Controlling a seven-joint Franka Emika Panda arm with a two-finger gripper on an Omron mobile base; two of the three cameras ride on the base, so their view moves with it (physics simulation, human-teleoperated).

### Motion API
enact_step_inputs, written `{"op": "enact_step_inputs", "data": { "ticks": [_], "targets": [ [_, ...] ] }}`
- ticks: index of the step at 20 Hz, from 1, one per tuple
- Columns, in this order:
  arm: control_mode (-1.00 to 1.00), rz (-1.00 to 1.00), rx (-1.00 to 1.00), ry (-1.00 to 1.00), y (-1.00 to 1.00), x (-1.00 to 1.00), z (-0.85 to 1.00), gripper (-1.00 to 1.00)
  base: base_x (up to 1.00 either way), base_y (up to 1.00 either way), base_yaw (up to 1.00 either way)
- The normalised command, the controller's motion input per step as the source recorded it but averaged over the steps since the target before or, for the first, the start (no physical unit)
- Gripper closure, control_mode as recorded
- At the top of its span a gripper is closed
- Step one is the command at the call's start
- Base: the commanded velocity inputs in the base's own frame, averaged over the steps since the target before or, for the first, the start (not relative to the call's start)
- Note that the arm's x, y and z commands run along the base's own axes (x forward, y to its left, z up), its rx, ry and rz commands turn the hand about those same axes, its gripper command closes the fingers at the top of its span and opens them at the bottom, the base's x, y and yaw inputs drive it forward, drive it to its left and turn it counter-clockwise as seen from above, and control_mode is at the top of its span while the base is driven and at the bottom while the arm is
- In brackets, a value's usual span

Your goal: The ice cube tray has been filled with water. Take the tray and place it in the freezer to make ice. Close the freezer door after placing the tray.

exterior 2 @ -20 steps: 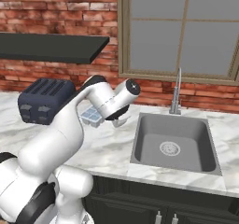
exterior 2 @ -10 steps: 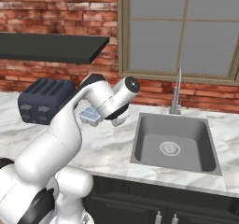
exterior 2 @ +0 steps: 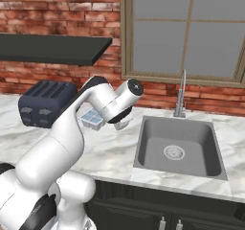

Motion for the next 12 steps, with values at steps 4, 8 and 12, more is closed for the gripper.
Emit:
{"op": "enact_step_inputs", "data": {
  "ticks": [4,8,12],
  "targets": [
    [1.00,0.00,0.00,0.00,0.00,0.00,0.00,1.00,-0.39,0.00,0.00],
    [1.00,0.00,0.00,0.00,0.00,0.00,0.00,1.00,-0.56,0.01,0.02],
    [1.00,0.00,0.00,0.00,0.00,0.00,0.00,1.00,-0.59,0.01,0.06]
  ]
}}
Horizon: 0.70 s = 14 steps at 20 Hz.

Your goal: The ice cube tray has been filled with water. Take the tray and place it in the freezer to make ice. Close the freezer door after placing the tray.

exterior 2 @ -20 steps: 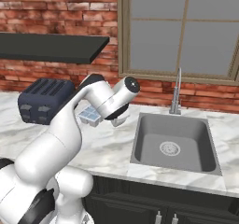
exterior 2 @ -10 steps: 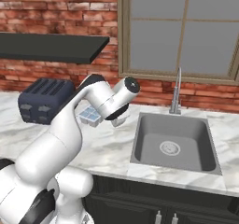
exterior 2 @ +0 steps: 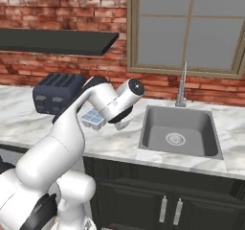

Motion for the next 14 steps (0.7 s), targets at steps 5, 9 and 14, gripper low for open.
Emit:
{"op": "enact_step_inputs", "data": {
  "ticks": [5,9,14],
  "targets": [
    [1.00,0.00,0.00,0.00,0.00,0.00,0.00,1.00,-0.67,0.00,0.09],
    [1.00,0.00,0.00,0.00,0.00,0.00,0.00,1.00,-0.61,0.00,0.16],
    [1.00,0.00,0.00,0.00,0.00,0.00,0.00,1.00,-0.66,0.00,0.15]
  ]
}}
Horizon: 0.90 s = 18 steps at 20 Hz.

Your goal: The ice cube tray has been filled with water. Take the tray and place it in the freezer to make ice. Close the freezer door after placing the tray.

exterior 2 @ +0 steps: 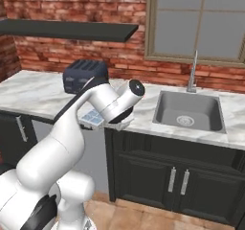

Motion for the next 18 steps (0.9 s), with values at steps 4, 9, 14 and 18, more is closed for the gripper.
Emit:
{"op": "enact_step_inputs", "data": {
  "ticks": [4,9,14,18],
  "targets": [
    [1.00,0.00,0.00,0.00,0.00,0.00,0.00,1.00,-0.72,-0.03,-0.01],
    [1.00,0.00,0.00,0.00,0.00,0.00,0.00,1.00,-0.62,-0.02,-0.20],
    [1.00,0.00,0.00,0.00,0.00,0.00,0.00,1.00,-0.31,0.00,-0.43],
    [1.00,0.00,0.00,0.00,0.00,0.00,0.00,1.00,-0.03,0.00,-0.55]
  ]
}}
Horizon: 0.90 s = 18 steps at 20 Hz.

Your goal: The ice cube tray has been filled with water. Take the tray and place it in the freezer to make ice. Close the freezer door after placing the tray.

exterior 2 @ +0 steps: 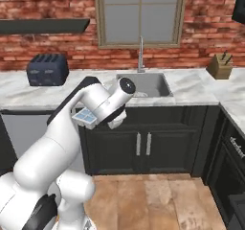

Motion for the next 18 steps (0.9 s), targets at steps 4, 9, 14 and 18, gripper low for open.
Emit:
{"op": "enact_step_inputs", "data": {
  "ticks": [4,9,14,18],
  "targets": [
    [1.00,0.00,0.00,0.00,0.00,0.00,0.00,1.00,0.00,0.00,-0.55],
    [1.00,0.00,0.00,0.00,0.00,0.00,0.00,1.00,-0.01,0.10,-0.51],
    [1.00,0.00,0.00,0.00,0.00,0.00,0.00,1.00,-0.16,0.24,-0.46],
    [1.00,0.00,0.00,0.00,0.00,0.00,0.00,1.00,-0.29,0.41,-0.45]
  ]
}}
